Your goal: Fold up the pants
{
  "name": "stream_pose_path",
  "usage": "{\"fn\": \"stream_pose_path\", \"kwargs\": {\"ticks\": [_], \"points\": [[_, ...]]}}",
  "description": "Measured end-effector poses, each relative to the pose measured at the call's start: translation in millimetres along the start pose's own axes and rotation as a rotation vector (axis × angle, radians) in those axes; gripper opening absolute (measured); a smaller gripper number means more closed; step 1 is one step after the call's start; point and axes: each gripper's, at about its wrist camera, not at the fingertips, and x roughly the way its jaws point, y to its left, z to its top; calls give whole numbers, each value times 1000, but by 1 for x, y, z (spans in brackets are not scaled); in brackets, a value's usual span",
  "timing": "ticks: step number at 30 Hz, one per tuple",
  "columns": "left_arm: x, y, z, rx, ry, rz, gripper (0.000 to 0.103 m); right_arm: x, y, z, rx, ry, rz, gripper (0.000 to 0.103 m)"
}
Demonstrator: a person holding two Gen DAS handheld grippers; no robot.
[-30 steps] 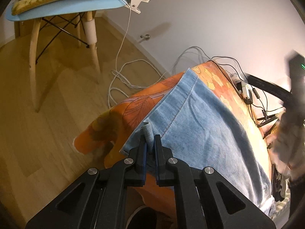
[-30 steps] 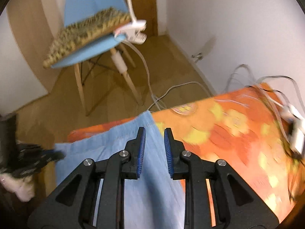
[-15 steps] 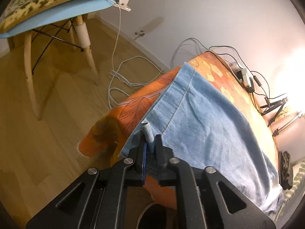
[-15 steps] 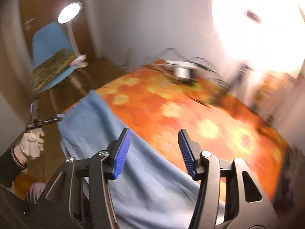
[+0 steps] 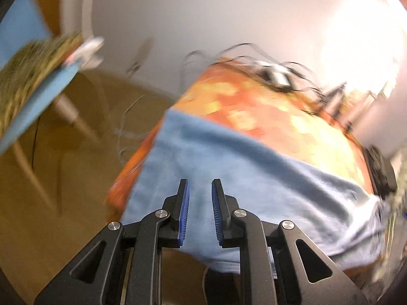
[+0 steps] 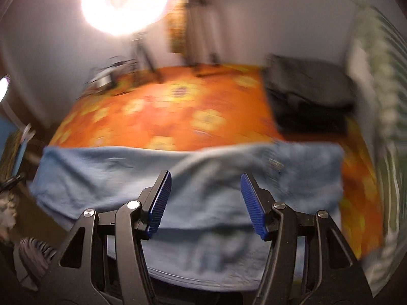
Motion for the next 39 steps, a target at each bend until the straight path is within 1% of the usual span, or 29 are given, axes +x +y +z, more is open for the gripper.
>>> {"fn": "stream_pose_path", "kwargs": {"ticks": [3, 4, 5, 7, 9, 12, 17, 19, 20, 22, 24, 27, 29, 32, 36, 39], "points": [[-10, -46, 15, 109, 8, -72, 16, 1, -56, -14, 165, 8, -19, 60], [-10, -61, 16, 144, 13, -92, 16, 0, -65, -20, 194, 10, -24, 60], [-11, -78, 16, 183, 19, -111, 16, 3, -82, -25, 237, 13, -38, 60], [-8, -113, 12, 265, 40, -154, 16, 7, -102, -33, 277, 15, -59, 60], [-2, -148, 4, 327, 64, -221, 16, 15, -124, -40, 330, 25, -65, 60], [10, -194, -6, 398, 115, -272, 16, 28, -151, -47, 399, 30, -61, 60], [28, -282, -39, 577, 214, -331, 16, 55, -188, -54, 505, 54, -28, 60], [35, -307, -52, 638, 248, -349, 17, 63, -197, -56, 537, 53, -20, 60], [37, -324, -63, 690, 269, -364, 22, 66, -202, -57, 549, 48, -18, 60], [39, -348, -81, 782, 282, -373, 28, 70, -205, -57, 567, 45, -11, 60], [40, -376, -105, 911, 288, -386, 28, 74, -209, -58, 594, 41, 19, 60], [42, -406, -134, 1077, 285, -385, 28, 84, -212, -58, 606, 44, 16, 60], [46, -423, -152, 1166, 293, -406, 28, 88, -216, -59, 630, 38, 32, 60], [59, -436, -168, 1233, 300, -394, 28, 94, -222, -62, 665, 32, 54, 60], [73, -445, -183, 1271, 318, -376, 28, 98, -223, -59, 651, 32, 63, 60], [80, -450, -193, 1319, 305, -328, 28, 97, -225, -55, 653, 22, 73, 60]]}}
